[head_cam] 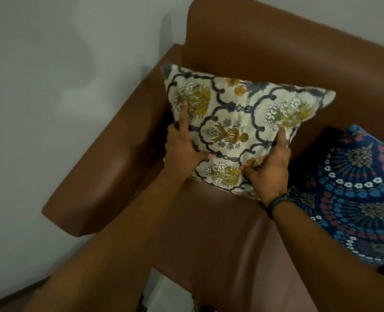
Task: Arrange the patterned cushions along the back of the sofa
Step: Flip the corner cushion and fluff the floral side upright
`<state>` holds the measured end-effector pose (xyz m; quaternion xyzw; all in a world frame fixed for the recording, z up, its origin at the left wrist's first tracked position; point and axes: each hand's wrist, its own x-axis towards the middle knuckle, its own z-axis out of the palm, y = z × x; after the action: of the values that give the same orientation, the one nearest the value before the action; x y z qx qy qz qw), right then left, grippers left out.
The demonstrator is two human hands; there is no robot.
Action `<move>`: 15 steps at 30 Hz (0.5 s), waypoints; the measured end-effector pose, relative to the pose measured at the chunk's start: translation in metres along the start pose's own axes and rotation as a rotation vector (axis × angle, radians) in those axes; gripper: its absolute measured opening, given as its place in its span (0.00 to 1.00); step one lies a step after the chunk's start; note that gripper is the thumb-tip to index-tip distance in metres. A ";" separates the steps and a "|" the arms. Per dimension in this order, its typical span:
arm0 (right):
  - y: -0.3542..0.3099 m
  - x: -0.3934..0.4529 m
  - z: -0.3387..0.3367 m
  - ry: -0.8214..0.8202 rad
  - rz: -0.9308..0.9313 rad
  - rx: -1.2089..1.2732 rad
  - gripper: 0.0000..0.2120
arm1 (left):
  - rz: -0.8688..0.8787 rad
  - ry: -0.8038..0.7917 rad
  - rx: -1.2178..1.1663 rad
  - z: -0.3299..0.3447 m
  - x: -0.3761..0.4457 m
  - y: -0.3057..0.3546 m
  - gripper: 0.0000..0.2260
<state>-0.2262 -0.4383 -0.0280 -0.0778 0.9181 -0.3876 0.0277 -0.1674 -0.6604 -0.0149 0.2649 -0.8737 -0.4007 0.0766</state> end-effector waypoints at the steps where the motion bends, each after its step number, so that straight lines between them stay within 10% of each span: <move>1: -0.016 0.007 -0.006 -0.016 -0.059 -0.041 0.62 | -0.031 0.067 -0.066 -0.004 -0.008 -0.003 0.67; 7: -0.120 0.076 -0.021 -0.213 -0.439 -0.347 0.54 | -0.355 0.404 -0.330 -0.005 -0.038 -0.006 0.69; 15: -0.149 0.105 0.016 -0.365 -0.502 -0.592 0.57 | -0.503 0.341 -0.375 0.004 -0.023 -0.025 0.68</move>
<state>-0.3094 -0.5696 0.0689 -0.3706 0.9225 -0.0818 0.0712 -0.1386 -0.6593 -0.0341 0.5161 -0.6672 -0.5103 0.1675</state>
